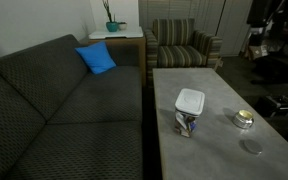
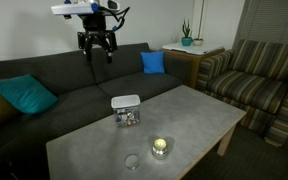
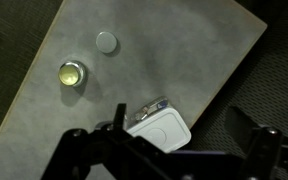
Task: Press the button on the white lid then remove the lid from the jar and put it on the table
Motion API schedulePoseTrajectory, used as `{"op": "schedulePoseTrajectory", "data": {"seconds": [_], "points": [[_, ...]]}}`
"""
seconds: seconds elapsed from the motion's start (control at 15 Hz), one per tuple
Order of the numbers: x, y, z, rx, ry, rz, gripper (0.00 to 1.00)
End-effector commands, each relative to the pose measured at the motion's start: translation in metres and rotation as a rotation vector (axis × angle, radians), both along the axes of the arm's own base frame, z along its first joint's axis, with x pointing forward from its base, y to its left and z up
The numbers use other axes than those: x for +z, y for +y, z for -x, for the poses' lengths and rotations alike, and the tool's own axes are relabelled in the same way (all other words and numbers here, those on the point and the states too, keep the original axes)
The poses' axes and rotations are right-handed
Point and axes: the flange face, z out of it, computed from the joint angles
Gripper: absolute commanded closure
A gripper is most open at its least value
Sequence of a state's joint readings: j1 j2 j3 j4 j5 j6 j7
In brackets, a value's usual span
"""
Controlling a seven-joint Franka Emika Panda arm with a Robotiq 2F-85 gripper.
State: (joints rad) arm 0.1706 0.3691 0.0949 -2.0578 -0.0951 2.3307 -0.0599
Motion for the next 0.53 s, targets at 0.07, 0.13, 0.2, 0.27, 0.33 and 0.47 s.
{"op": "schedulePoseTrajectory", "data": {"seconds": [0.07, 0.13, 0.2, 0.27, 0.33, 0.47], "points": [[-0.023, 0.01, -0.024, -0.011, 0.042, -0.001, 0.0], [-0.034, 0.015, -0.032, -0.019, 0.069, 0.002, 0.0], [-0.043, 0.018, -0.038, -0.023, 0.083, 0.003, 0.0], [-0.048, 0.02, -0.042, -0.025, 0.088, 0.003, 0.0], [-0.05, 0.02, -0.044, -0.026, 0.089, 0.003, 0.0], [-0.047, 0.025, -0.041, -0.026, 0.047, 0.008, 0.0]]}}
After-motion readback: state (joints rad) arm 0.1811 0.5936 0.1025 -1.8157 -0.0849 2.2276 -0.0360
